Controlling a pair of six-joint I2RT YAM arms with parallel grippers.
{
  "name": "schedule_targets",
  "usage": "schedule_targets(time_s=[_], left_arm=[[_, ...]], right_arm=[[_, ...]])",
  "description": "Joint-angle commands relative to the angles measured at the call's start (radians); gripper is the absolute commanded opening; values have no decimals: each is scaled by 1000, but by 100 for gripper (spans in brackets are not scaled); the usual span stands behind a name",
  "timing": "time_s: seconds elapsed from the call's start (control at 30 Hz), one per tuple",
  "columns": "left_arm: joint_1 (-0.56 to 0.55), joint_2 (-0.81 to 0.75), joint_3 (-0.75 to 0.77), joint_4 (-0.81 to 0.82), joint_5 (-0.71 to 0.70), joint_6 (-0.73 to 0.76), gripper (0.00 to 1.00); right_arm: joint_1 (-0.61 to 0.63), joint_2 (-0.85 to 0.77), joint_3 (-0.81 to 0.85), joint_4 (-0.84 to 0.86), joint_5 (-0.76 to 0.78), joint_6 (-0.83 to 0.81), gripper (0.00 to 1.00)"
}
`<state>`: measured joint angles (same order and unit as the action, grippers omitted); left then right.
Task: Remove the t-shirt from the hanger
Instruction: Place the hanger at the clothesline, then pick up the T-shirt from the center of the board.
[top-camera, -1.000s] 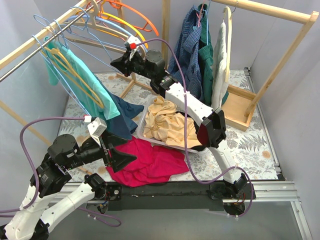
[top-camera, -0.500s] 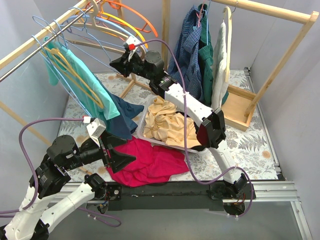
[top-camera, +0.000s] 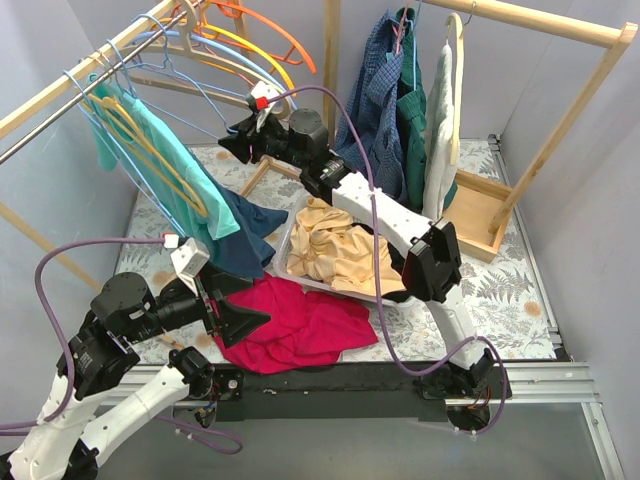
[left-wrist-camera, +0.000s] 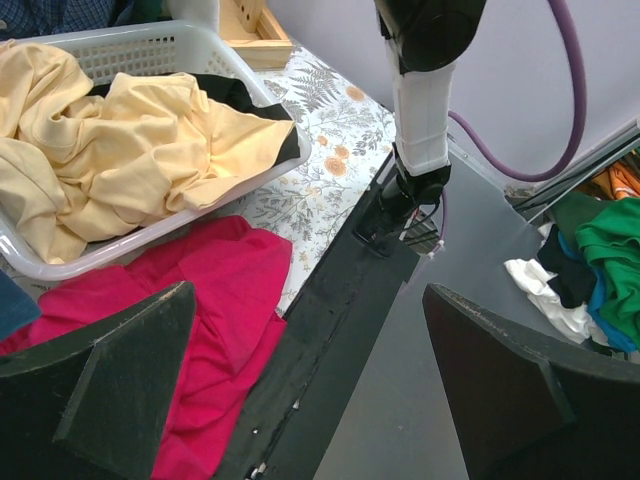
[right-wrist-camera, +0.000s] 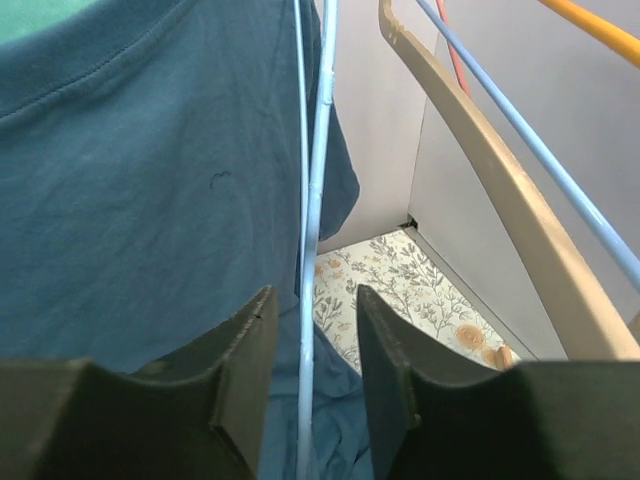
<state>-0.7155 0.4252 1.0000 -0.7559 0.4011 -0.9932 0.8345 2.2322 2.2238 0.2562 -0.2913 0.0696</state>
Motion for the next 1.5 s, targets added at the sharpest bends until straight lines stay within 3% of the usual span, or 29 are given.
schedule_targets(time_s=[0.0, 0.3, 0.6, 0.83, 1.07, 1.17, 1.23, 1.3, 1.47], left_arm=[[2, -16, 15, -7, -8, -1, 98], [2, -16, 57, -63, -82, 21, 98], [2, 30, 106, -117, -269, 34, 98], [2, 50, 120, -94, -380, 10, 98], [2, 46, 126, -95, -479, -28, 98], [2, 47, 123, -99, -463, -33, 98], [2, 53, 124, -105, -459, -36, 98], [4, 57, 124, -111, -458, -35, 98], [2, 58, 121, -115, -456, -35, 98]], right_arm=[[14, -147, -76, 92, 43, -37, 49], [58, -442, -421, 35, 247, -131, 61], [164, -799, -832, -169, 420, -178, 62], [423, -988, -1110, -340, 595, -114, 60], [534, -991, -1340, -265, 603, 76, 59], [546, -913, -1342, -235, 569, 101, 84], [569, -841, -1320, -210, 563, 102, 88], [581, -765, -1288, -193, 560, 95, 98], [589, -619, -1219, -178, 572, 101, 98]])
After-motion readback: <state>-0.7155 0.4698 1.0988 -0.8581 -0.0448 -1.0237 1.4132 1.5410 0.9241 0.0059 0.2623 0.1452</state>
